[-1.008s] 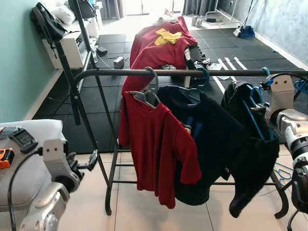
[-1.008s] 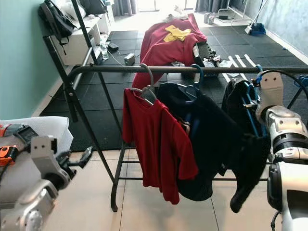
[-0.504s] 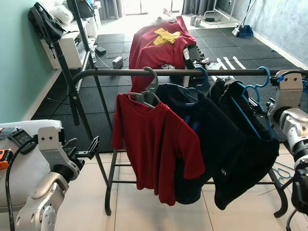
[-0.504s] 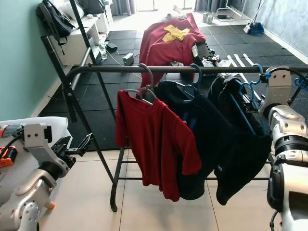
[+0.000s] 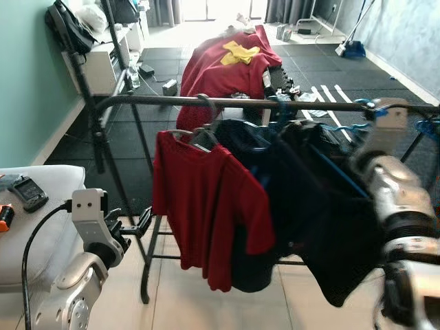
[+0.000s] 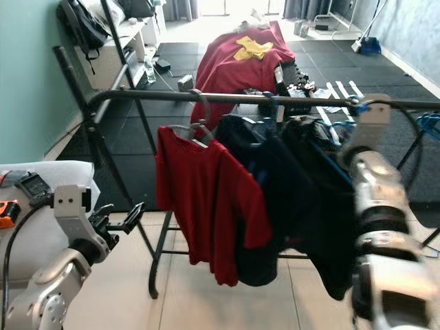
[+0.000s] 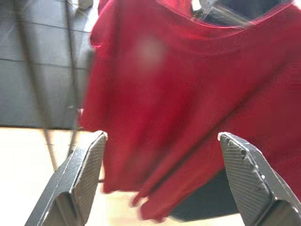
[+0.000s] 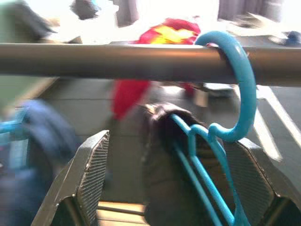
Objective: Hang hanger
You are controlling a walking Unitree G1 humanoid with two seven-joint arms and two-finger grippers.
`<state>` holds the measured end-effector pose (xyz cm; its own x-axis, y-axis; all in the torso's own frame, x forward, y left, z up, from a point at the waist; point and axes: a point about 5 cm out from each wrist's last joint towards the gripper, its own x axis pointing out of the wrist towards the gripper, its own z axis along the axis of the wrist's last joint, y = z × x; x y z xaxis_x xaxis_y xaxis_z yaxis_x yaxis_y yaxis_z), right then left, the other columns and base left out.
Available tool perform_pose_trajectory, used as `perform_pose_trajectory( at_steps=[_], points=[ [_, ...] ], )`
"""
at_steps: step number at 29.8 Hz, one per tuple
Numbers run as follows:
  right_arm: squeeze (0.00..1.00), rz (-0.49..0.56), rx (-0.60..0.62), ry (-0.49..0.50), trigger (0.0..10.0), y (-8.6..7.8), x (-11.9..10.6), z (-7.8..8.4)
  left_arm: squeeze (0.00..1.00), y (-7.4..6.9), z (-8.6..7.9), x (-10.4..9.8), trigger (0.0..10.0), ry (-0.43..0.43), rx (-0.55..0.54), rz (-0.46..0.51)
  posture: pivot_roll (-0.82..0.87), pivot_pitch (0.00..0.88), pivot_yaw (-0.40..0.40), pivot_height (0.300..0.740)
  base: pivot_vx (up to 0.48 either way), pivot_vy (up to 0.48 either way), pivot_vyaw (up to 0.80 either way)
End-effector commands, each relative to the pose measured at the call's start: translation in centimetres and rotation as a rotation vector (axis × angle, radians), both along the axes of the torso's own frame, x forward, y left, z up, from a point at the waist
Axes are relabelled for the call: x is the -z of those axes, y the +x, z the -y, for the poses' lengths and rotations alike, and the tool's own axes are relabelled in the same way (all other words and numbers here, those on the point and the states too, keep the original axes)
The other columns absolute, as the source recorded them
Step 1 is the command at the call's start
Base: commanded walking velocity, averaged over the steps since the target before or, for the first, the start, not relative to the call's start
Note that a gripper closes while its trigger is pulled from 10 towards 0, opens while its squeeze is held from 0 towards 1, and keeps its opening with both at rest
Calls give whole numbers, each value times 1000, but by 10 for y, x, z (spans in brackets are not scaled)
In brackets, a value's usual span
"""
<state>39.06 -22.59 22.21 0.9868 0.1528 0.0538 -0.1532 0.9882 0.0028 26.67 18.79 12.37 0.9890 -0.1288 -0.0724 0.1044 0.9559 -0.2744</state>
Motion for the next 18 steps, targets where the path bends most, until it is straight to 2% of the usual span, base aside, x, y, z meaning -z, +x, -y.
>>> perform_pose_trajectory(
  at_steps=[1, 2, 6, 8, 12, 18],
  points=[
    [0, 17, -40, -3, 10000, -1, -5, -9, 0, 2, 5, -4, 10000, -16, 7, 5, -95, 50, -3, 740, 0, -465, 0],
    [0, 17, -40, -3, 10000, -1, -5, -9, 0, 2, 5, -4, 10000, -16, 7, 5, -95, 50, -3, 740, 0, -465, 0],
    [0, 13, -65, -8, 10000, -3, -3, -19, 0, 7, 16, -25, 10000, -49, 12, 83, -99, 46, -8, 740, 0, -341, 0],
    [0, 13, -65, -8, 10000, -4, -3, -19, 0, 8, 17, -26, 10000, -51, 12, 87, -99, 46, -8, 740, 0, -251, 0],
    [0, -4, -63, -42, 10000, -8, 0, -23, 0, 16, 27, -56, 10000, -79, 22, 186, -107, 42, -6, 740, 0, 0, 0],
    [0, -15, -50, -62, 10000, -10, 3, -23, 0, 26, 31, -71, 10000, -57, -2, 219, -106, 42, -4, 740, 0, 0, 0]
  ],
)
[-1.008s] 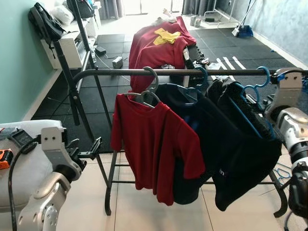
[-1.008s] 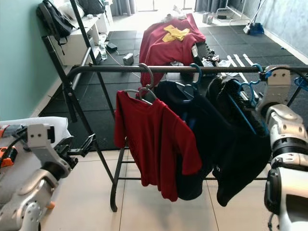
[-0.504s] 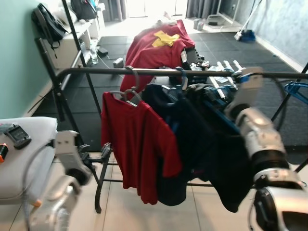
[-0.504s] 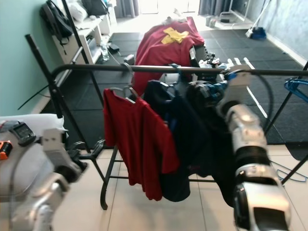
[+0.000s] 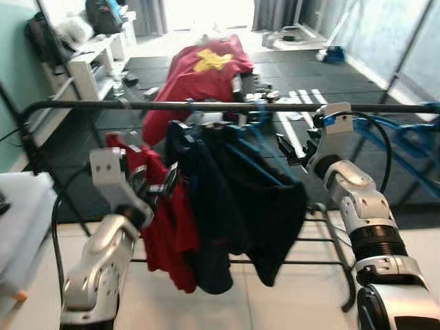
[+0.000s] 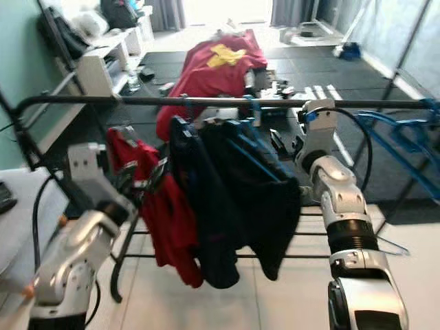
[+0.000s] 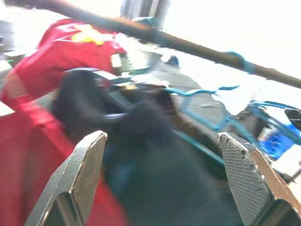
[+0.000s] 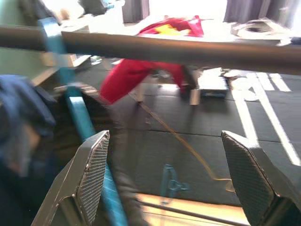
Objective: Hang hanger
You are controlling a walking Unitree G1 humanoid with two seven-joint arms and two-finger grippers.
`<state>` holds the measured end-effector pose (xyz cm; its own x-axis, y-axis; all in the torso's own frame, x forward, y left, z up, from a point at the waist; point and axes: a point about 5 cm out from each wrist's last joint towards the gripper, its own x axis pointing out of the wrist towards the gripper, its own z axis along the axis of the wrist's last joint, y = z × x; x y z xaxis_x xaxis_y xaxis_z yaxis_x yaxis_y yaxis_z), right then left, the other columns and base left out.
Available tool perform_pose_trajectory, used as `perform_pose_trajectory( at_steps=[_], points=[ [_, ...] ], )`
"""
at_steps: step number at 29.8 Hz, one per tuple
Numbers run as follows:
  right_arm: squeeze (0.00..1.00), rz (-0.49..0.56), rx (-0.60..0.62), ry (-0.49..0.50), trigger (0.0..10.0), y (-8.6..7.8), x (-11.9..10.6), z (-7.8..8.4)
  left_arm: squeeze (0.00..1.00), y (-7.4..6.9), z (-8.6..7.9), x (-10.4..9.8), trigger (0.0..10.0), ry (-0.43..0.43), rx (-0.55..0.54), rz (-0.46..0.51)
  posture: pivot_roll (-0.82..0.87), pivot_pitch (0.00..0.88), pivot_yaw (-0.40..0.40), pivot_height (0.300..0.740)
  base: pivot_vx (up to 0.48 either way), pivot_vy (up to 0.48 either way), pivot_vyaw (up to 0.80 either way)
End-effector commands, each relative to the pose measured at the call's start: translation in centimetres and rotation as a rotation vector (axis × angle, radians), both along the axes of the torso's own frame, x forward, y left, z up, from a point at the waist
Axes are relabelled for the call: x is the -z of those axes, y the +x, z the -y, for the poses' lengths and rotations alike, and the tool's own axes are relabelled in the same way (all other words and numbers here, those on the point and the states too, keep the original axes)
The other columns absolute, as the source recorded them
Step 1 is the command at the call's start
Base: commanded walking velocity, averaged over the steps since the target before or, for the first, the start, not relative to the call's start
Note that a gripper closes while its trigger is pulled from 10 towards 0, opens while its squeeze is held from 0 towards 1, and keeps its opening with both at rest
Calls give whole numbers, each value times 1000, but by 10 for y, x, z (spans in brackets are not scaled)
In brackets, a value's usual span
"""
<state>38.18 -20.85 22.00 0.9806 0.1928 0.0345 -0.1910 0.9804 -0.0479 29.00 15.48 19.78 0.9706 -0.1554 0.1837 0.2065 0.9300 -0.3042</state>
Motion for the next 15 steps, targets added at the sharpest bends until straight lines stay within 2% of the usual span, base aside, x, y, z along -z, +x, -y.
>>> perform_pose_trajectory(
  at_steps=[1, 3, 5, 7, 9, 12, 14, 15],
  points=[
    [0, -5, -12, -9, 10000, -1, 1, -5, 0, 2, -2, 3, 10000, 12, -34, -31, -106, 42, -4, 740, 0, 0, 0],
    [0, -7, -10, -10, 10000, -2, 1, -6, 0, 9, 4, -2, 10000, 53, -57, -41, -105, 39, -2, 740, 0, 0, 0],
    [0, -7, -9, -8, 10000, -3, 1, -7, 0, 15, 9, 0, 10000, 134, -91, -63, -106, 39, 1, 740, 0, 0, 0],
    [0, -7, -9, -8, 10000, -3, 1, -7, 0, 15, 9, 0, 10000, 134, -91, -63, -106, 39, 1, 740, 0, 0, 0],
    [0, -5, -8, -5, 10000, -4, 0, -8, 0, 25, 7, 13, 10000, 305, -202, -135, -114, 40, 12, 740, 0, 0, 0],
    [0, -4, -7, -3, 10000, -5, 0, -9, 0, 28, 6, 16, 10000, 351, -239, -156, -114, 40, 12, 740, 0, 0, 0],
    [0, -2, -2, 1, 10000, -6, -1, -8, 0, 34, 0, 17, 10000, 408, -337, -172, -120, 41, 19, 740, 0, 0, 0],
    [0, -2, -2, 1, 10000, -6, -1, -8, 0, 34, 0, 17, 10000, 408, -337, -172, -120, 41, 19, 740, 0, 0, 0]
  ],
)
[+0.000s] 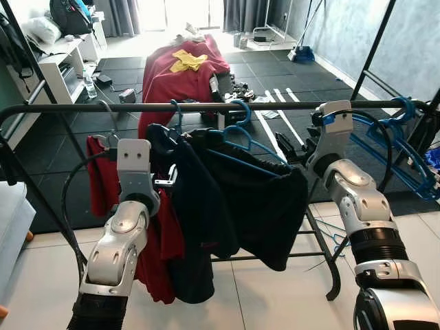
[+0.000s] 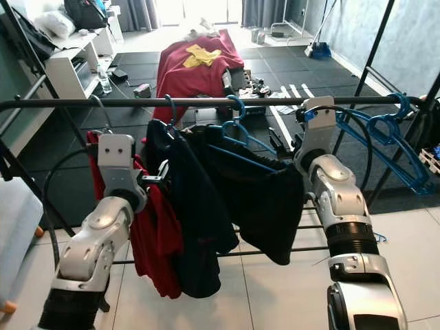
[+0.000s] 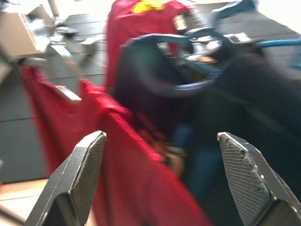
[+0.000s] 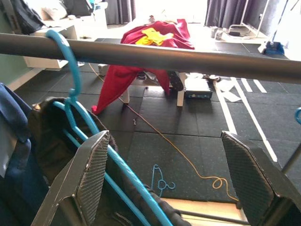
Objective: Hang hanger
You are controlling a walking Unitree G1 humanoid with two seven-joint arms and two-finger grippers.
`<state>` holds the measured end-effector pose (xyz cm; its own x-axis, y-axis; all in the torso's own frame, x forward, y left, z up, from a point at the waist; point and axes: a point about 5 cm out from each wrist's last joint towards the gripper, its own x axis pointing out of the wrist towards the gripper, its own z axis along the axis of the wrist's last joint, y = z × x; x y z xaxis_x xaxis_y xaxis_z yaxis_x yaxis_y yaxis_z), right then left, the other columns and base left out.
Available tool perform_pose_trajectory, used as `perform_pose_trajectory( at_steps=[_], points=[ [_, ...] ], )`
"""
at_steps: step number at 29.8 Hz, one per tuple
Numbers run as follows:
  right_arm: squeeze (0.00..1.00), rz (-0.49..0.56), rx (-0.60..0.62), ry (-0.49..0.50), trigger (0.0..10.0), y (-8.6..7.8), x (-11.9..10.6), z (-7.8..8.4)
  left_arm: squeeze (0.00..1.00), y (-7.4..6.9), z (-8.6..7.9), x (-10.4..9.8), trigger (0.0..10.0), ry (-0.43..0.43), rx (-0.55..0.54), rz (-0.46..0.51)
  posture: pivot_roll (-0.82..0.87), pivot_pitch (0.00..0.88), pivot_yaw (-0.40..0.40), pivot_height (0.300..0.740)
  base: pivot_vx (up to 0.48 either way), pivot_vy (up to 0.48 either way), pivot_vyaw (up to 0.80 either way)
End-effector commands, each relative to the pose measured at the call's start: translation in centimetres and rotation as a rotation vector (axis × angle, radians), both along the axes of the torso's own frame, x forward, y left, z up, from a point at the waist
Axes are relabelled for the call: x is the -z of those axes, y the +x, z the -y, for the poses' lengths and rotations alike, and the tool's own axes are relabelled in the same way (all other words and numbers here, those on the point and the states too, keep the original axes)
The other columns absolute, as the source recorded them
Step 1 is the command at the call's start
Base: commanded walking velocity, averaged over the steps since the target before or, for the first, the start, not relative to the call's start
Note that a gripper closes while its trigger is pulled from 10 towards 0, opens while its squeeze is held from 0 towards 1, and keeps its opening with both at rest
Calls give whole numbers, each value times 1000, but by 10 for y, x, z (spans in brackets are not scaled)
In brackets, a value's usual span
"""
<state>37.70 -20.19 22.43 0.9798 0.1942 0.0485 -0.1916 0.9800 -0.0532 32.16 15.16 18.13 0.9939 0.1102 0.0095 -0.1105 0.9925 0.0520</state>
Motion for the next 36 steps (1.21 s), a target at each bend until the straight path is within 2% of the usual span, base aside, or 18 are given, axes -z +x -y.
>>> perform_pose_trajectory(
  at_steps=[1, 4, 11, 22, 23, 24, 28, 29, 36],
  points=[
    [0, -17, -1, 4, 10000, -1, 3, -1, 0, 2, -4, 1, 10000, 39, -34, -6, -120, 41, 19, 740, 0, 0, 0],
    [0, -19, 4, 6, 10000, -3, 3, 0, 0, 7, -10, 3, 10000, 57, -136, -42, -124, 44, 22, 740, 0, 0, 0],
    [0, -19, 4, 10, 10000, -5, 2, -1, 0, 8, -12, 13, 10000, 56, -216, -99, -124, 48, 22, 740, 0, 0, 0],
    [0, -22, 5, 13, 10000, -6, 0, -2, 0, 11, -22, 22, 10000, 70, -258, -159, -125, 51, 25, 740, 0, 0, 0],
    [0, -23, 6, 14, 10000, -7, 0, -2, 0, 11, -22, 23, 9412, 70, -259, -160, -126, 52, 26, 740, 0, 0, 0],
    [0, -23, 6, 14, 10000, -7, 0, -2, 0, 11, -23, 23, 7608, 69, -260, -161, -127, 52, 26, 740, 0, 0, 0],
    [0, -23, 7, 14, 10000, -7, 0, -2, 0, 12, -24, 23, 7608, 68, -263, -162, -127, 52, 26, 740, 0, 0, 0],
    [0, -22, 10, 16, 10000, -7, -1, -1, 0, 12, -26, 23, 0, 67, -261, -168, -130, 52, 28, 740, 0, 0, 0],
    [0, -20, 13, 18, 10000, -7, -3, 1, 0, 13, -30, 25, 0, 73, -249, -177, -134, 51, 30, 740, 0, 0, 0]
  ],
)
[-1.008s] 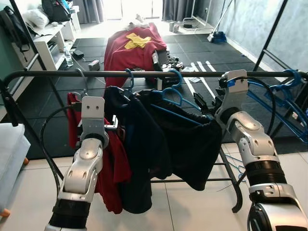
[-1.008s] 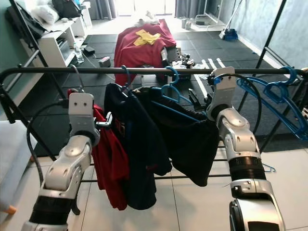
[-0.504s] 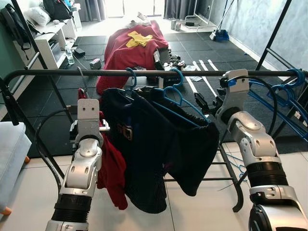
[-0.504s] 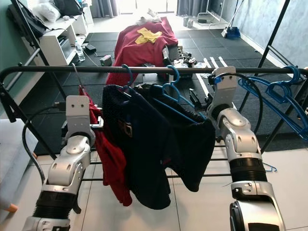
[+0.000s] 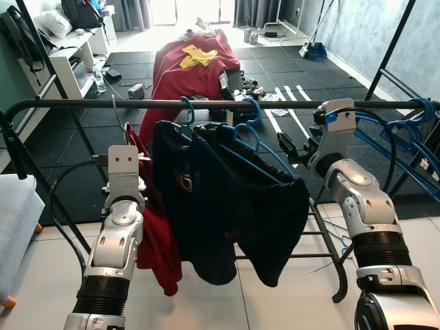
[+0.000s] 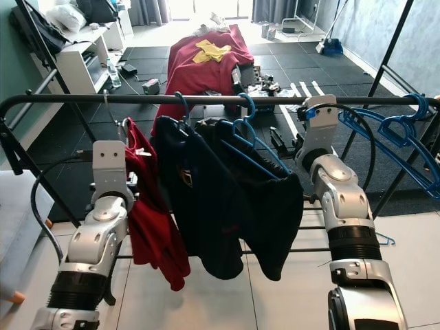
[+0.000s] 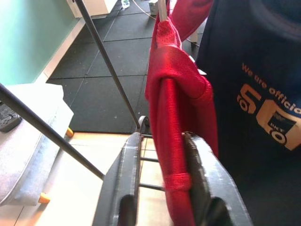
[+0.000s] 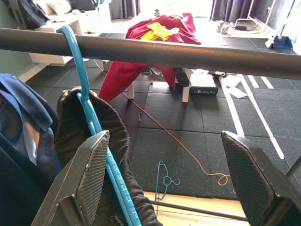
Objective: Hang hanger
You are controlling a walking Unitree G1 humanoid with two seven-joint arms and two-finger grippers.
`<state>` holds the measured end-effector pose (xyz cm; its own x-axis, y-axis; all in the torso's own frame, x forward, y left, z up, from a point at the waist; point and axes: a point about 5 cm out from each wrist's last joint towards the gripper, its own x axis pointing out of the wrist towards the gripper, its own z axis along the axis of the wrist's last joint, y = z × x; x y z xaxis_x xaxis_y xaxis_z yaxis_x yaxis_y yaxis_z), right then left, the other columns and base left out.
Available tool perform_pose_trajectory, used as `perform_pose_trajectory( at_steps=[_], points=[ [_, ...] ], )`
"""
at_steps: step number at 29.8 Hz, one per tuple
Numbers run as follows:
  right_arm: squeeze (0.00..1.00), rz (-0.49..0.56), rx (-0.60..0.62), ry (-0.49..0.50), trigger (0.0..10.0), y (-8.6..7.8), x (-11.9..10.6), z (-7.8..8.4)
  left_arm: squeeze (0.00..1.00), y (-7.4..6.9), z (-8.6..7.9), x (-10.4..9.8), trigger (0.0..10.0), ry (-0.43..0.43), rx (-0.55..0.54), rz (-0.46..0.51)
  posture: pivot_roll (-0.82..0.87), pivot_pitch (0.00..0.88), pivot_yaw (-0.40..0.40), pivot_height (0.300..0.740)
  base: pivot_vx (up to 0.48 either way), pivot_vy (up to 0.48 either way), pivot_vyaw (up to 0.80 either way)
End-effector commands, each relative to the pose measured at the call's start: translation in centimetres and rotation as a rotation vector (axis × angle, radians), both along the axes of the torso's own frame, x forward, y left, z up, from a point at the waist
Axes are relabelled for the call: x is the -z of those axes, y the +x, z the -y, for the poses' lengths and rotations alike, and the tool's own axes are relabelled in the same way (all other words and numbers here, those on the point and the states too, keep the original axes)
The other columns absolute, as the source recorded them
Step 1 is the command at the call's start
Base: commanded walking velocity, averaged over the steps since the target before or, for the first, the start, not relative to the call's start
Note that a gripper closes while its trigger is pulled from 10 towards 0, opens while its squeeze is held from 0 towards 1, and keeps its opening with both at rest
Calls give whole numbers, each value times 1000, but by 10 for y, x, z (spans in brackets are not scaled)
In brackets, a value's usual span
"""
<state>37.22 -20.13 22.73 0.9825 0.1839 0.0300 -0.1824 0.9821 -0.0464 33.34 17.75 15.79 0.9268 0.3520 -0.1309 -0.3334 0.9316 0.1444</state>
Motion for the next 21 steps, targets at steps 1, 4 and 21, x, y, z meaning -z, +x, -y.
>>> perform_pose_trajectory(
  at_steps=[1, 4, 21],
  points=[
    [0, -1, 3, 15, 10000, -2, 0, 1, 0, 1, -4, 1, 0, 13, -3, -20, -134, 51, 30, 740, 0, 0, 0],
    [0, 4, 3, 17, 10000, -2, -1, 1, 0, 4, -6, 4, 0, 52, 48, -38, -141, 48, 33, 740, 0, 0, 0],
    [0, 14, -1, 13, 10000, -2, -4, 1, 0, 5, -13, -5, 2000, 90, 227, -11, -144, 43, 37, 740, 0, 0, 0]
  ],
)
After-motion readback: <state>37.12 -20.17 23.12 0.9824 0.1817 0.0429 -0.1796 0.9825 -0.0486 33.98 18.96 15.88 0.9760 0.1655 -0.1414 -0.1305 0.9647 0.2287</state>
